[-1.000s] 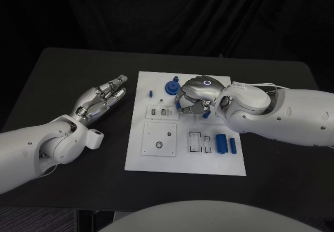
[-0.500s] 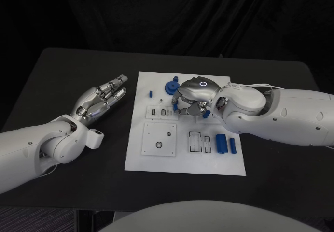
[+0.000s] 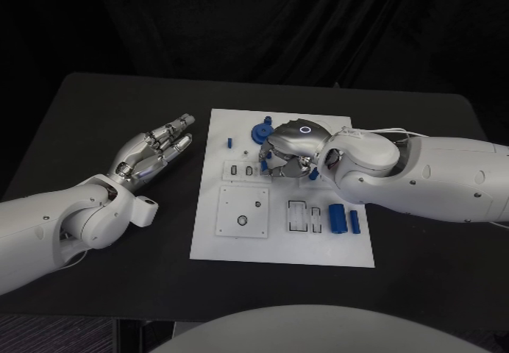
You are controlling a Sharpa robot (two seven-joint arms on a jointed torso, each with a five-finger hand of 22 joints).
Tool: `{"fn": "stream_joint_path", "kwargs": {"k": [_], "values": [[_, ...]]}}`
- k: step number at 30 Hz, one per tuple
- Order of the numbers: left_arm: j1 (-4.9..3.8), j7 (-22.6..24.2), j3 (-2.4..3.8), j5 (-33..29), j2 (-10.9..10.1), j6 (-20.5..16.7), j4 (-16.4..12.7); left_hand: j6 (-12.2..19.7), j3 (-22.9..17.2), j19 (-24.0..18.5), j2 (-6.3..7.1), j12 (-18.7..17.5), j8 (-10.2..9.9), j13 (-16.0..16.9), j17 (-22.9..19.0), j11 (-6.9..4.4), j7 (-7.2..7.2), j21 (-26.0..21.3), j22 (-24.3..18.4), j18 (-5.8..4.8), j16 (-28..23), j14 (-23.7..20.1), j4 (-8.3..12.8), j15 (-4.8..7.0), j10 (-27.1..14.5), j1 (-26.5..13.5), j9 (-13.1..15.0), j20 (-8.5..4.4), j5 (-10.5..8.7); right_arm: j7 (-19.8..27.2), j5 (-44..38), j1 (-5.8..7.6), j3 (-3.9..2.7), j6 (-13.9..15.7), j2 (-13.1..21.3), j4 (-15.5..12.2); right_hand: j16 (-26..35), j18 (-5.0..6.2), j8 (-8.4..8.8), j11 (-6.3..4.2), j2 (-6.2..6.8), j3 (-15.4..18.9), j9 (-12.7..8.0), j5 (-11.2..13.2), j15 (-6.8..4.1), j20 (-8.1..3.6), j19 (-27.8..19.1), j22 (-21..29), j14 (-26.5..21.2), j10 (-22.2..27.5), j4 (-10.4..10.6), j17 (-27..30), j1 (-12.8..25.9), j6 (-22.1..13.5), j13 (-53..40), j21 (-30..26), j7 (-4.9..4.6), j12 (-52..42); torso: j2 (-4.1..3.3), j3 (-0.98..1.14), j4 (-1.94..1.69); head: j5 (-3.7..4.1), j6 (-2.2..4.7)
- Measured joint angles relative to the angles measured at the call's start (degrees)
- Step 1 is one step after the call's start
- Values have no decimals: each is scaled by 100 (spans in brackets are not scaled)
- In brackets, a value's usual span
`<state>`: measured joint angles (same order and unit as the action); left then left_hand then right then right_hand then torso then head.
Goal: Assemble the parts on the task board
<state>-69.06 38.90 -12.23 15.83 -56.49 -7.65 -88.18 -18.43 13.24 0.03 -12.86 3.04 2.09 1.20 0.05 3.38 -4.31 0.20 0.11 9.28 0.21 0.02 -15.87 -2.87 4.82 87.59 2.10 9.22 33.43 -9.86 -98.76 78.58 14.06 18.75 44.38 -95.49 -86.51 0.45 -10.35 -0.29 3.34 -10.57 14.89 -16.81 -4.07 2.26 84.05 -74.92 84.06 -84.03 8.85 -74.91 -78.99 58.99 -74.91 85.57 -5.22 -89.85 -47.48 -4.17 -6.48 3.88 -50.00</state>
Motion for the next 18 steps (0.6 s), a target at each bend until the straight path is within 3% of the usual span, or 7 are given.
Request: {"fn": "stream_joint_path", "kwargs": {"k": [2, 4, 7, 18], "values": [[0, 0, 0, 0, 2, 1, 2, 0, 0, 0, 0, 0, 0, 0, 0, 0, 0, 0, 0, 0, 0, 0, 0, 0, 0, 0, 0, 0, 0, -3, 0, -3, 0, -6, -4, 1, 0, 0, 40, 0, -17, 0, 5, 38, 0, 0, 0, 0, 0, 0, 0, 0, 17, -6, 0, 0, 7, 0, 0, 0, -1, 0, 0], [0, 0, 0, 0, 2, 3, 5, 0, 0, 0, 0, 0, 0, 0, 0, 0, 0, 0, 0, 0, 0, 0, 0, 0, 0, 0, 0, 0, 0, -6, -1, -5, -1, -12, -9, 3, 0, 0, 97, 0, -6, 15, 372, 111, 0, 0, 0, 0, 0, 0, -15, 0, 76, -43, 0, 0, 44, 0, -1, 1, -1, 0, 0], [0, 0, 0, 0, 2, 5, 8, 0, 0, 0, 0, 0, 0, 0, 0, 0, 0, 0, 0, 0, 0, 0, 0, 0, 0, 0, 0, 0, 0, -10, -1, -10, -1, -24, -15, 7, 0, 0, 176, 11, -23, 41, 538, 250, 11, 0, 0, 0, -11, 12, 10, 0, 124, -167, 0, 0, 24, 0, -1, 1, -1, -3, 0], [0, 0, 0, 0, 2, 8, 14, 20, -17, 0, 1, 0, 0, 0, 1, 0, -20, 0, 0, 0, 0, 0, 16, 0, 0, 46, 0, 0, 0, -31, -3, -30, 13, -140, -19, 21, 24, 0, 518, 41, 70, 157, 404, 711, 35, 20, -20, 0, -4, 0, 47, 0, 284, -670, 0, -47, -71, 0, -3, 5, 3, -3, 0]]}}
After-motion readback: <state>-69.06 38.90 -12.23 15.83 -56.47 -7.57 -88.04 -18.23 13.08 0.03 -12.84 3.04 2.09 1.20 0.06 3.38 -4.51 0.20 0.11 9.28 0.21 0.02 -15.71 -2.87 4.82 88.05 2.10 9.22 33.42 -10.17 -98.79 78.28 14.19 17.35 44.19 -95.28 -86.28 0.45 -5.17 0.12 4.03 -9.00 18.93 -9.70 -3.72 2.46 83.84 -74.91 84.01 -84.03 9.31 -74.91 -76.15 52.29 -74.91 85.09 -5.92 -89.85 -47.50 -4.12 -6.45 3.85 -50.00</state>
